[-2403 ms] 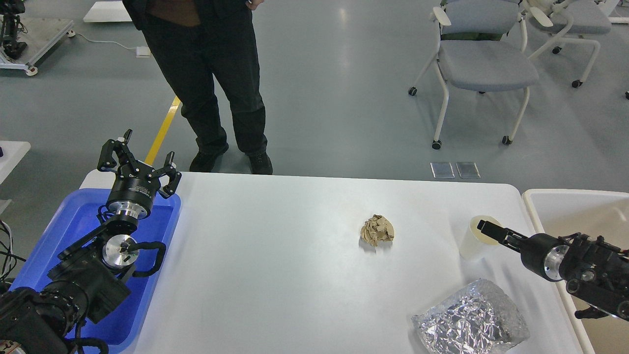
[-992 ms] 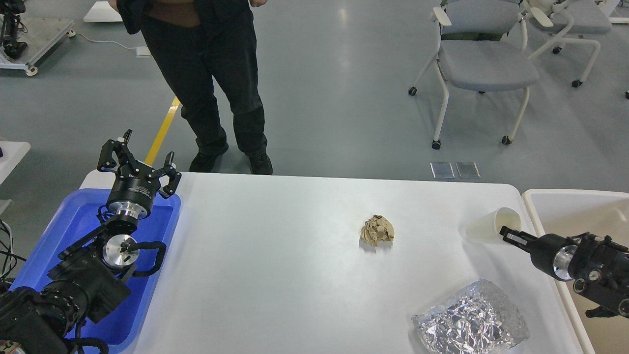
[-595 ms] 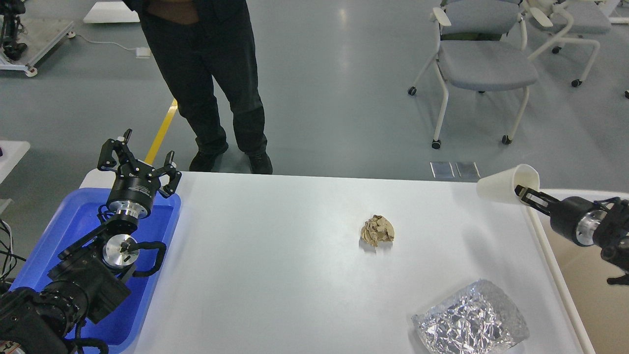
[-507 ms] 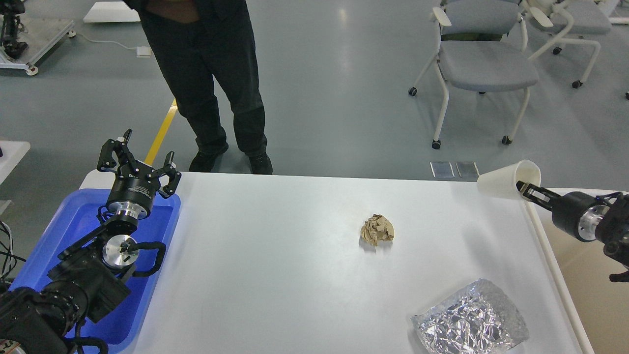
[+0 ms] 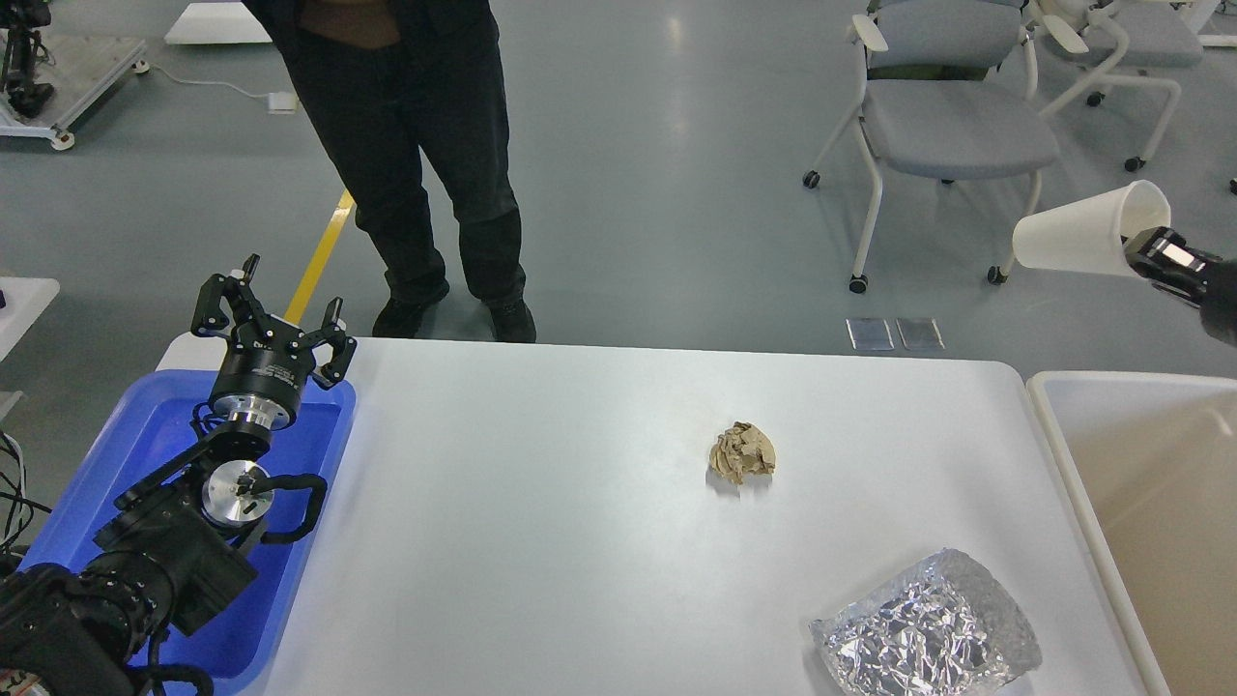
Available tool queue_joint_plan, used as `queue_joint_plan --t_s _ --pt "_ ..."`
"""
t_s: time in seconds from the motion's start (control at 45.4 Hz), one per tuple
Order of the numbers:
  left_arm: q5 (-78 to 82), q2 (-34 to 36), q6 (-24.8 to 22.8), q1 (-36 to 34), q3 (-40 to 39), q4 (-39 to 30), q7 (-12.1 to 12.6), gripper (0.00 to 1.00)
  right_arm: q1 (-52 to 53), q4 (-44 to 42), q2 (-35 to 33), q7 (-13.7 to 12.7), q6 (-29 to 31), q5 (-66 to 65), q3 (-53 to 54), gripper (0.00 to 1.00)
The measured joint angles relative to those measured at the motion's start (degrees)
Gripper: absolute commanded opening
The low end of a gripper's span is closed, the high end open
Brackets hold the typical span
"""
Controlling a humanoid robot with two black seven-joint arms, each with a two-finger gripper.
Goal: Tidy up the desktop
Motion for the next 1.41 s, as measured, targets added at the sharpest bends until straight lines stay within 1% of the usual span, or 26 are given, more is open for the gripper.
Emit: queue_joint_plan --t_s 0.154,0.265,0.463,0.617,0.749,0.838,0.97,1.036,1.124,1.301,1.411 --pt "0.00 0.00 0.00 0.00 0.00 0.01 0.00 1.00 0.40 -1.65 -1.30 -0.18 1.47 0.78 -0.50 0.00" --pt "0.00 0.01 0.00 0.00 0.00 0.03 0.00 1.00 -0.83 -4.99 -1.48 -0.30 1.94 1.15 -0.76 0.00" --pt "0.00 0.02 0.00 0.00 0.01 0.04 0.00 1.00 -4.62 -15.69 1.63 -0.41 2.43 5.30 -0.94 0.00" --pt "0.00 0.00 0.00 0.00 0.02 0.04 0.00 1.00 -8.50 -26.27 6.27 -0.80 2.54 13.01 -0.97 0.00" --pt "0.00 0.01 0.00 0.00 0.03 0.04 0.00 1.00 -11.41 -34.47 11.17 -2.61 2.31 21.02 -0.55 0.00" --pt "0.00 0.01 0.00 0.00 0.03 0.04 0.00 1.00 -13.42 -39.89 14.97 -4.41 1.95 27.82 -0.31 0.00" --pt "0.00 0.01 0.00 0.00 0.06 0.04 0.00 1.00 -16.14 -45.26 19.53 -7.17 0.68 36.86 -0.04 0.00" --pt "0.00 0.01 0.00 0.00 0.07 0.04 0.00 1.00 -17.89 -47.28 21.80 -8.33 -0.25 41.38 0.48 0.00" --pt "0.00 0.00 0.02 0.00 0.08 0.04 0.00 1.00 -19.58 -48.48 23.50 -9.12 -1.00 44.40 1.91 0.00" --pt "0.00 0.00 0.07 0.00 0.08 0.05 0.00 1.00 -23.59 -50.07 26.55 -11.02 -1.99 48.62 6.74 0.00" --pt "0.00 -0.01 0.07 0.00 0.09 0.05 0.00 1.00 -25.61 -50.56 28.04 -11.76 -2.29 49.87 8.99 0.00"
